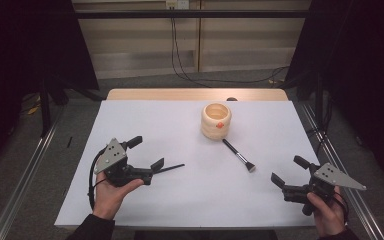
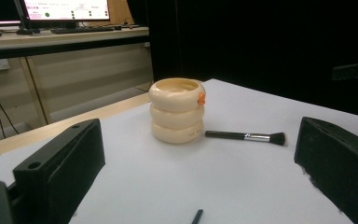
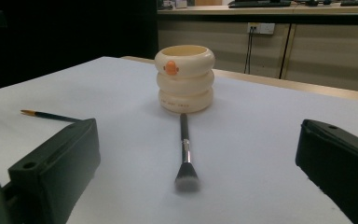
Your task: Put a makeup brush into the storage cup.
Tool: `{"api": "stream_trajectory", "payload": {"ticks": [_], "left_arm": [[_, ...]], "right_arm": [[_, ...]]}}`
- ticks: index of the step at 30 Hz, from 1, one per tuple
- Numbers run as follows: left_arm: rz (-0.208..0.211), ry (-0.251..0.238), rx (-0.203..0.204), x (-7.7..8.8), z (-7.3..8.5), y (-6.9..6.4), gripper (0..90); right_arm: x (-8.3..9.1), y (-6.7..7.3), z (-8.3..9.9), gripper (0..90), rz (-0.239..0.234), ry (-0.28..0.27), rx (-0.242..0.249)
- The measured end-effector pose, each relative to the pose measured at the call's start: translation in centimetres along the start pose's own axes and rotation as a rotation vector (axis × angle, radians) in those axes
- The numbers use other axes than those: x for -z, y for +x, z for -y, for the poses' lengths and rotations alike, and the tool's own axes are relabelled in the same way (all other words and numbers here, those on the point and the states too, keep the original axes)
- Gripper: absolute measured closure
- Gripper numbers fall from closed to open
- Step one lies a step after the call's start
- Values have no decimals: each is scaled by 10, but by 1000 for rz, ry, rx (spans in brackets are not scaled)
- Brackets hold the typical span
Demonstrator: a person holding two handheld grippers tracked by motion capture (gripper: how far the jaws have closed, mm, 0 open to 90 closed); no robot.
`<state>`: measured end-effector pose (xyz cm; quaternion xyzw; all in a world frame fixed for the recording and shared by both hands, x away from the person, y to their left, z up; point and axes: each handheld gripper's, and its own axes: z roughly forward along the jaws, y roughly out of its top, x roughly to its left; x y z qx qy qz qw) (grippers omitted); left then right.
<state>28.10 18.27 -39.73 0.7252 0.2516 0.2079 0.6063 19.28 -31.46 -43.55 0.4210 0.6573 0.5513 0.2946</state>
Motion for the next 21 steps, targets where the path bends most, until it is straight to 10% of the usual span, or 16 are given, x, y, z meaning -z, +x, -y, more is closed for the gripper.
{"api": "stream_trajectory", "payload": {"ticks": [21], "left_arm": [[43,22,-33,-43,-24,27,29]], "right_arm": [[-1,0,1,0,6,11,-4]]}}
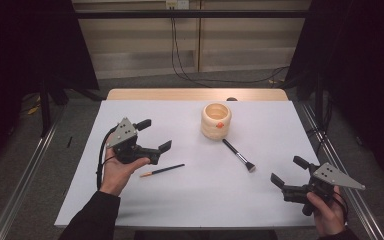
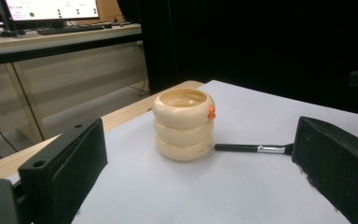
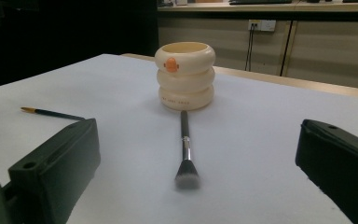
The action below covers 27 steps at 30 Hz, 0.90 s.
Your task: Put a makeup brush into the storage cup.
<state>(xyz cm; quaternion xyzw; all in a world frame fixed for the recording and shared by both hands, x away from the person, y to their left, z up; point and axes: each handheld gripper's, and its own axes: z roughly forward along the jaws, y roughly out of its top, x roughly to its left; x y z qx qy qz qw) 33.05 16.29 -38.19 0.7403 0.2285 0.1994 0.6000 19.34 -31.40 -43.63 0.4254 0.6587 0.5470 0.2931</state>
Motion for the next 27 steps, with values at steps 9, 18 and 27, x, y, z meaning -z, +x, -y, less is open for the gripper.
{"api": "stream_trajectory", "payload": {"ticks": [9,18,27], "left_arm": [[9,44,21,-18,-8,8,29],[57,133,-33,-25,-22,7,34],[87,358,-35,-32,-12,11,47]], "right_arm": [[1,0,0,0,-3,4,0],[0,-1,0,0,-3,5,0],[0,-1,1,0,-6,16,-4]]}}
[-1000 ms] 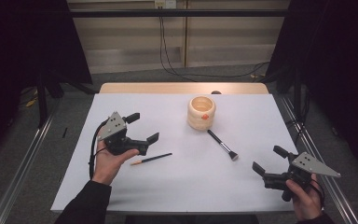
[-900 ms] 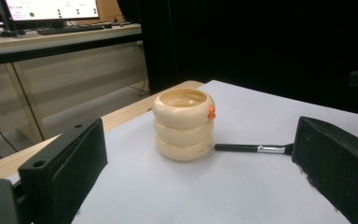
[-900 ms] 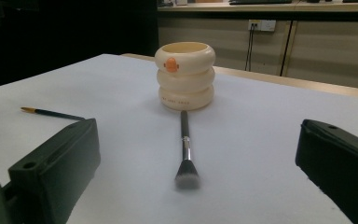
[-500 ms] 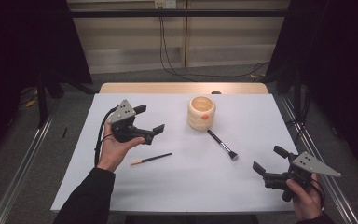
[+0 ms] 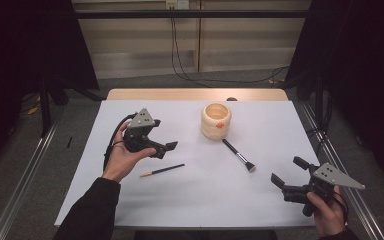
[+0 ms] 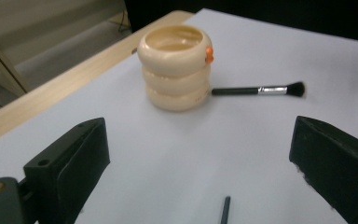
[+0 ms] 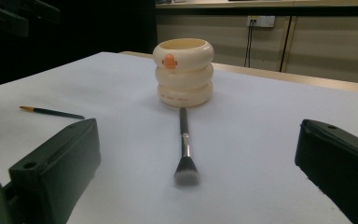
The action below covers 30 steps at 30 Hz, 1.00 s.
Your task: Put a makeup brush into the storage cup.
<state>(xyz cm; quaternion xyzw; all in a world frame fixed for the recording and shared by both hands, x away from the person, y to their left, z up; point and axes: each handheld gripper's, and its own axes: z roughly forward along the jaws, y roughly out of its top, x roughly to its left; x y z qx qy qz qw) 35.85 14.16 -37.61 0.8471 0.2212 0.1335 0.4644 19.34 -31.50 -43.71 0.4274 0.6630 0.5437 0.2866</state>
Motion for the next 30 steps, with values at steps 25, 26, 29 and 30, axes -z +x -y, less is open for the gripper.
{"api": "stream_trajectory", "payload": {"ticks": [25,26,29,30], "left_arm": [[118,461,-56,-21,14,3,107],[118,461,-56,-21,14,3,107],[134,537,-85,-27,18,2,98],[134,537,-85,-27,18,2,101]], "right_arm": [[-1,2,0,0,-15,7,8],[0,2,0,0,-15,6,13],[0,1,0,0,-15,5,16],[-1,2,0,0,-9,0,10]]}}
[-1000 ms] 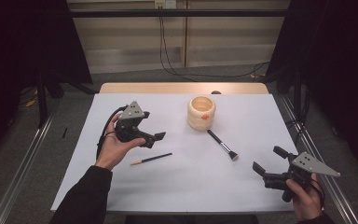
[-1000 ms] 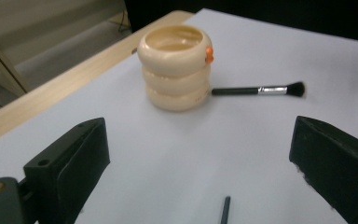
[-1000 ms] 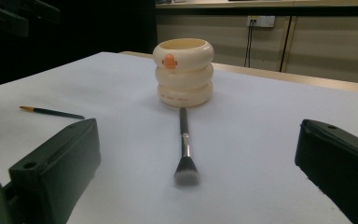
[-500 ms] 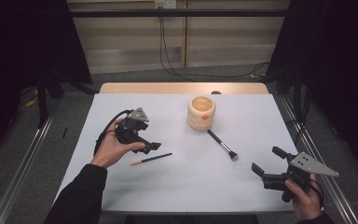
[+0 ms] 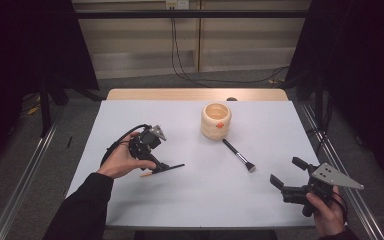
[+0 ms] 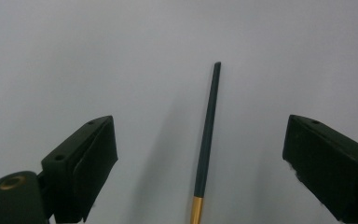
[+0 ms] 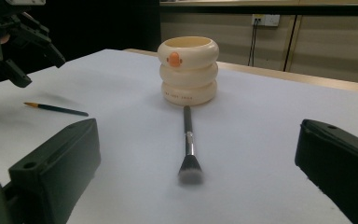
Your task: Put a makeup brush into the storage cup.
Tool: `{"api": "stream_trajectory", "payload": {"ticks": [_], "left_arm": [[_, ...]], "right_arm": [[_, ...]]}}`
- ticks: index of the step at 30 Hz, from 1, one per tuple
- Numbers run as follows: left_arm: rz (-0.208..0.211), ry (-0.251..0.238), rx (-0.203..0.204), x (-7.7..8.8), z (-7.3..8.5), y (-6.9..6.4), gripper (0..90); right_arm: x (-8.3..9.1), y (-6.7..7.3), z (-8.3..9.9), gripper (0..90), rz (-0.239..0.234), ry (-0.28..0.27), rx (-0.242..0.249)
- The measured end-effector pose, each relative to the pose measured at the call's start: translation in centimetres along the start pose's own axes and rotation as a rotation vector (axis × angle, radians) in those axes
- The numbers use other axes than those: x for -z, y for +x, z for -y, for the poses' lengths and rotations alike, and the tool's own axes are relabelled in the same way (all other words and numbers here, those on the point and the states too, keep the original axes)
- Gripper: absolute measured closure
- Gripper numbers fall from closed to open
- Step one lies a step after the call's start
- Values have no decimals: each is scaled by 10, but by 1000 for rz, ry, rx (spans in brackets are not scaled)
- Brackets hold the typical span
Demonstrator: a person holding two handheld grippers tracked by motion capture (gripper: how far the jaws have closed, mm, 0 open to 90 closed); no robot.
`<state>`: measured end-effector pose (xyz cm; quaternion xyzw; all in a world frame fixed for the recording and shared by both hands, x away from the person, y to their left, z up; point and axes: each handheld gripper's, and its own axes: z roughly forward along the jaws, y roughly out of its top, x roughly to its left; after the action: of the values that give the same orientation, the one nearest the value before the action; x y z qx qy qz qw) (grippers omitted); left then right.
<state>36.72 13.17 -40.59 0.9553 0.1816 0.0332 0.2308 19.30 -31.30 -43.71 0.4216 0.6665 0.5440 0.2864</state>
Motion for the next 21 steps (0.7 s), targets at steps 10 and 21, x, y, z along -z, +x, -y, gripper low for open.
{"api": "stream_trajectory", "payload": {"ticks": [10,21], "left_arm": [[40,86,-12,-12,6,3,145],[84,154,0,-20,15,6,315]], "right_arm": [[1,0,0,0,0,2,2],[0,1,0,0,-5,4,7]]}}
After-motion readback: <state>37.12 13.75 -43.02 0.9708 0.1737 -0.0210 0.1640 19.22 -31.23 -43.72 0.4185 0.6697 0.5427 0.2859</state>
